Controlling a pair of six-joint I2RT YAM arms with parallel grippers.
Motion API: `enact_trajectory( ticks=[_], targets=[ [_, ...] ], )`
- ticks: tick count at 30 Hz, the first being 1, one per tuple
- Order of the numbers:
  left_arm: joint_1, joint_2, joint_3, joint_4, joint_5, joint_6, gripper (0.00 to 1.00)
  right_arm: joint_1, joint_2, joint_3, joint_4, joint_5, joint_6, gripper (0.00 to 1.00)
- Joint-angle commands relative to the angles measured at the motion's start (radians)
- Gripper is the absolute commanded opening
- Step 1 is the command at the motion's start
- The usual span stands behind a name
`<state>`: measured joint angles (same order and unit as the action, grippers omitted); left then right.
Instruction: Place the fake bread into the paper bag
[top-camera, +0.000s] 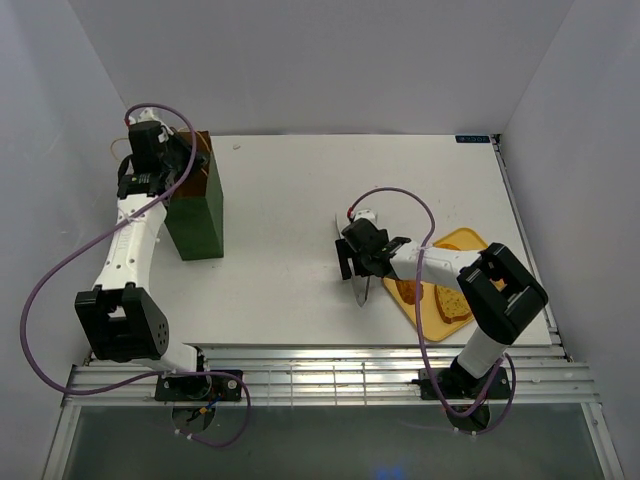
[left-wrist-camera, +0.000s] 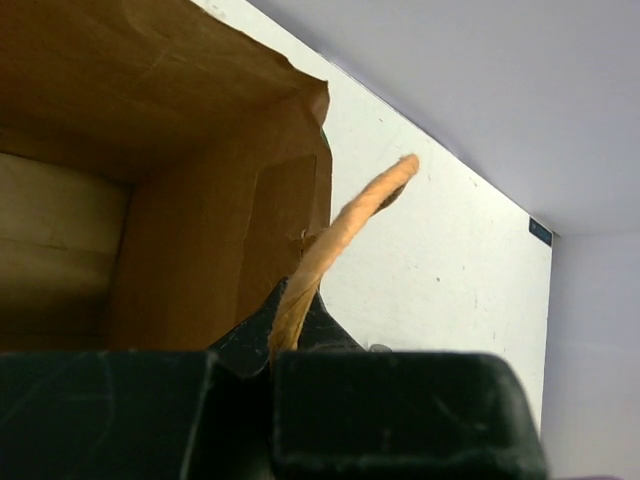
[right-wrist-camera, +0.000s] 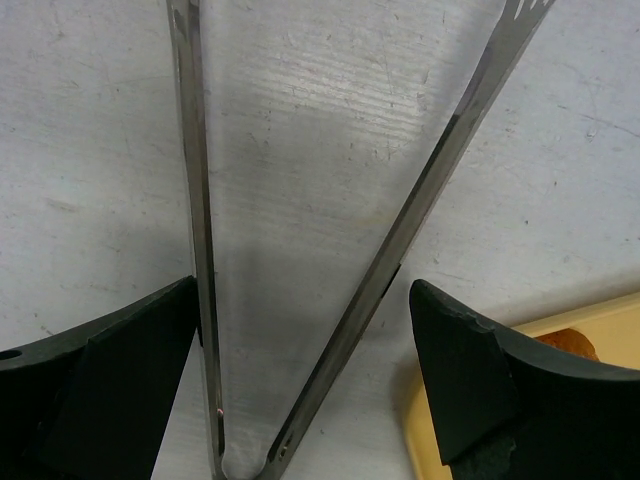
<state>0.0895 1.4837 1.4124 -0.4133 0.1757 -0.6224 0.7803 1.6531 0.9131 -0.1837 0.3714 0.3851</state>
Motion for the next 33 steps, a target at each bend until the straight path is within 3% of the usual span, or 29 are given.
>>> enact_trajectory(
  ticks=[1,7,11,14,25,29,33],
  targets=[
    [-0.051,-0.048,-0.015,0.036,-0.007,-0.019,0.02,0.005,0.036,0.047,0.041,0.009,0.028,0.90],
    [-0.114,-0.059,-0.061,0.062,-0.012,-0.049,0.02,0.005,0.082,0.066,0.069,0.003,0.055,0.91],
    [-0.137,-0.066,-0.072,0.077,0.002,-0.060,0.04,0.005,0.093,0.066,0.084,0.021,0.070,1.00],
    [-0.145,-0.065,-0.073,0.077,0.013,-0.065,0.08,0.005,0.088,0.047,0.092,0.027,0.084,0.91],
    [-0.148,-0.125,-0.116,0.102,0.051,-0.042,0.58,-0.004,0.057,0.032,0.095,0.054,0.092,0.80],
    [-0.148,-0.149,-0.104,0.087,0.045,-0.028,0.67,-0.007,0.042,0.036,0.087,0.040,0.092,0.72],
    [-0.146,-0.134,-0.069,0.055,0.033,-0.020,0.64,-0.012,0.021,0.044,0.072,0.023,0.098,0.65]
  ],
)
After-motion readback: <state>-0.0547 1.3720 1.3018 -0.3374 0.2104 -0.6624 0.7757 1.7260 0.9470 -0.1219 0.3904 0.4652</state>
